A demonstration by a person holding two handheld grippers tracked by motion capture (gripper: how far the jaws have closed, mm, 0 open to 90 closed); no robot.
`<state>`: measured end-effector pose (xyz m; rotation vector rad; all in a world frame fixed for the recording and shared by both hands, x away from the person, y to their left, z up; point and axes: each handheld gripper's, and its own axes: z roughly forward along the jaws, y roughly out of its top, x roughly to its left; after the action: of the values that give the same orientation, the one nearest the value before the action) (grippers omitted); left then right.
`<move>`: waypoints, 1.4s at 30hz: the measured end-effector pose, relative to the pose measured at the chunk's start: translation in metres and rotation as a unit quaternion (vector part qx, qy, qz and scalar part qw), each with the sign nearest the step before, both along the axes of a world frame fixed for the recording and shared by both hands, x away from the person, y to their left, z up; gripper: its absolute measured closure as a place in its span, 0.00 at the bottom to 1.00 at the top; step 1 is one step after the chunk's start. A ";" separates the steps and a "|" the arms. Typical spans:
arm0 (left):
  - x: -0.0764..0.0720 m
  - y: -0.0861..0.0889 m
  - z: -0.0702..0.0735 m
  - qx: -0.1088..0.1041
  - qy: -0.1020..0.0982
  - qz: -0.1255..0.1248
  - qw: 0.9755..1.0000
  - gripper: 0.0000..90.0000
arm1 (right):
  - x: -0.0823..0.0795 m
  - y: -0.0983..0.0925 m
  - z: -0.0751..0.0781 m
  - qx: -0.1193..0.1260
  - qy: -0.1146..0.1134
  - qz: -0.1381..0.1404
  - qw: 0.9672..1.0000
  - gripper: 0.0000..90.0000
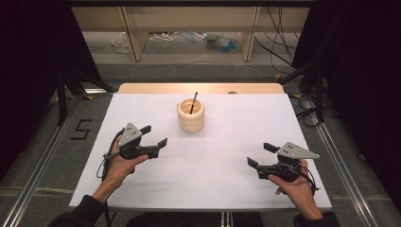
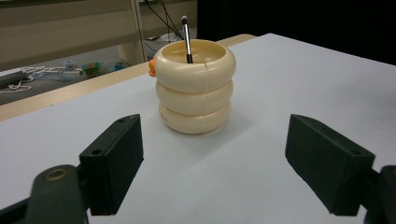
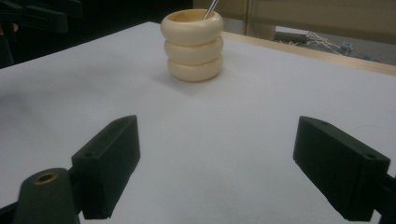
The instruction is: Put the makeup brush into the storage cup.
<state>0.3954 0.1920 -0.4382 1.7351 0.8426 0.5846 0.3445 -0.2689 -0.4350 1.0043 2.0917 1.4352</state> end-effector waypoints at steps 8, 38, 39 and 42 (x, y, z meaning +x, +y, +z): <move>-0.010 0.003 0.001 -0.004 -0.004 0.000 1.000 0.21 | 0.000 0.001 0.000 0.005 -0.007 0.007 1.000 0.18; -0.026 0.014 -0.012 0.008 -0.006 0.003 1.000 0.20 | 0.001 0.002 -0.001 0.003 -0.019 0.005 1.000 0.18; -0.026 0.015 -0.011 0.001 -0.005 0.006 1.000 0.20 | 0.001 0.002 -0.001 0.003 -0.018 0.005 1.000 0.18; -0.026 0.019 -0.008 -0.006 -0.009 0.013 1.000 0.20 | 0.002 0.002 -0.001 0.003 -0.019 0.004 1.000 0.18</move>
<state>0.3692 0.2109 -0.4464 1.7070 0.8551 0.6110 0.3461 -0.2669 -0.4363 0.9647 2.0691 1.4534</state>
